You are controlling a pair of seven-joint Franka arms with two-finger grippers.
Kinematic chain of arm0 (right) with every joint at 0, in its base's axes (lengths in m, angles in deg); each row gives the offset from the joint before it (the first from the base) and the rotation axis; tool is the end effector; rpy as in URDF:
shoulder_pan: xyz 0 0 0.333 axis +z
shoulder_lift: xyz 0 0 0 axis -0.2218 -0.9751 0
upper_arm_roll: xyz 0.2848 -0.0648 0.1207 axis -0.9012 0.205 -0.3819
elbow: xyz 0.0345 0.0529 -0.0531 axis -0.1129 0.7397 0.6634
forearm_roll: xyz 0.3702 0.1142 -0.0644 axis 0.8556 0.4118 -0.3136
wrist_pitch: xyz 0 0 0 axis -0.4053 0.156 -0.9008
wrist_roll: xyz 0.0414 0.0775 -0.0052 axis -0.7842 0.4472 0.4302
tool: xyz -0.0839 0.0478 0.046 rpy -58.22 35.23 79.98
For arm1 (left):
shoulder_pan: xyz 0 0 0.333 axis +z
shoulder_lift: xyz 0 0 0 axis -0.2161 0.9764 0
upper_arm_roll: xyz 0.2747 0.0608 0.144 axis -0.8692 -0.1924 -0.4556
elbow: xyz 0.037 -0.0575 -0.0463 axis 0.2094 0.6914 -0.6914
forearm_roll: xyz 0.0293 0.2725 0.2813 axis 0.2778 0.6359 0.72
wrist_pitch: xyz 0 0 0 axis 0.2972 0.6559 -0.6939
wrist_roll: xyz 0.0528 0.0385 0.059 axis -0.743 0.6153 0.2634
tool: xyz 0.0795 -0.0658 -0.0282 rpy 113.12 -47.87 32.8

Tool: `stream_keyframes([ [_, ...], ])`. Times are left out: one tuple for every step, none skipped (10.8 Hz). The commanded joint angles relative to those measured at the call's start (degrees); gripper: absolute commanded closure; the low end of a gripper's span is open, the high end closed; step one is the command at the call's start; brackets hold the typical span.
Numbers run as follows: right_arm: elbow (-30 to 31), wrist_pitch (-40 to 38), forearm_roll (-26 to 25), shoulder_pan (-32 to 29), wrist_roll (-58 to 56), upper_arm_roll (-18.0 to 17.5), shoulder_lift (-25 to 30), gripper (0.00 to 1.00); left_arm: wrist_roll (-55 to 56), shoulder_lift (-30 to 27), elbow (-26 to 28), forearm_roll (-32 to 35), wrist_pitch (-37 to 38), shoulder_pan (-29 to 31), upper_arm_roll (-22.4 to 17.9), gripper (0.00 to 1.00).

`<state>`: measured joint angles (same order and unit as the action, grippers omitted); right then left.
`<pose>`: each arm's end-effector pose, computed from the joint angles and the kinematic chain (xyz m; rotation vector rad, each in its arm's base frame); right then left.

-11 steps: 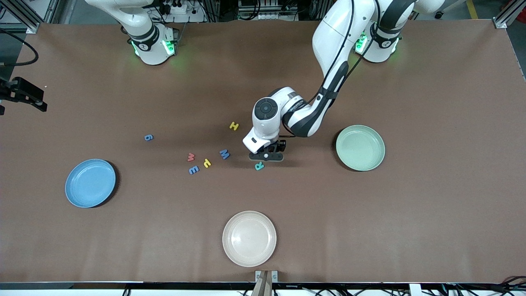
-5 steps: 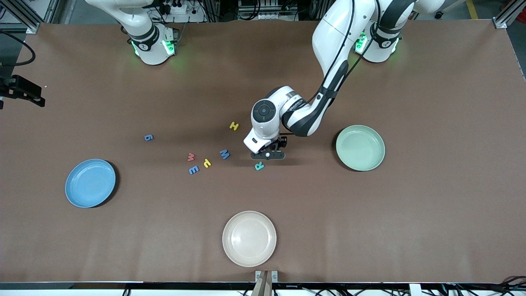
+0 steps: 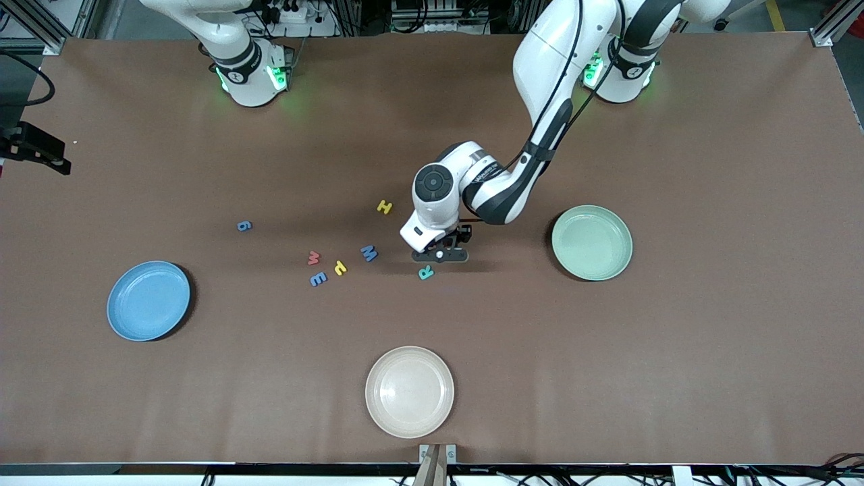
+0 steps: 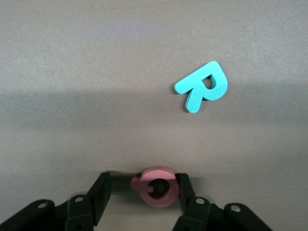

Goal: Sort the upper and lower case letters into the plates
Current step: 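Close the left gripper on the pink letter and lift it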

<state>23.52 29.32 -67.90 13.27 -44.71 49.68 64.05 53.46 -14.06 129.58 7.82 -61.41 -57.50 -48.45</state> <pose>0.5551 -0.0391 0.6664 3.0723 0.1296 -0.0540 0.4876 -0.5230 0.1714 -3.1073 0.0288 0.0520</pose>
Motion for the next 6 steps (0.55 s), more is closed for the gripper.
stream_keyframes([
  [-1.83, -0.90, 0.17, -0.72, -0.32, -0.29, 0.25, 0.00, -0.81, -0.06, -0.47, -0.46, 1.18, -0.16, -0.49, 0.43],
  [-1.83, -0.90, 0.35, -0.63, -0.32, -0.46, 0.25, 0.00, -0.72, -0.15, -0.47, -0.54, 1.18, -0.16, -0.49, 0.44],
  [-1.83, -0.90, 0.26, -0.54, -0.23, -0.64, 0.16, 0.00, -0.72, -0.24, -0.47, -0.63, 1.18, -0.07, -0.49, 0.48],
  [-1.83, -0.90, 0.26, -0.63, -0.23, -0.47, 0.25, 0.00, -0.72, -0.33, -0.47, -0.72, 1.18, -0.07, -0.49, 0.51],
  [-1.83, -0.90, 0.26, -0.72, -0.32, -0.29, 0.25, 0.00, -0.72, -0.33, -0.47, -0.72, 1.18, 0.02, -0.49, 0.56],
  [-1.83, -0.90, 0.26, -0.80, -0.32, -0.29, 0.16, 0.00, -0.72, -0.50, -0.47, -0.81, 1.27, 0.36, -0.49, 0.63],
])
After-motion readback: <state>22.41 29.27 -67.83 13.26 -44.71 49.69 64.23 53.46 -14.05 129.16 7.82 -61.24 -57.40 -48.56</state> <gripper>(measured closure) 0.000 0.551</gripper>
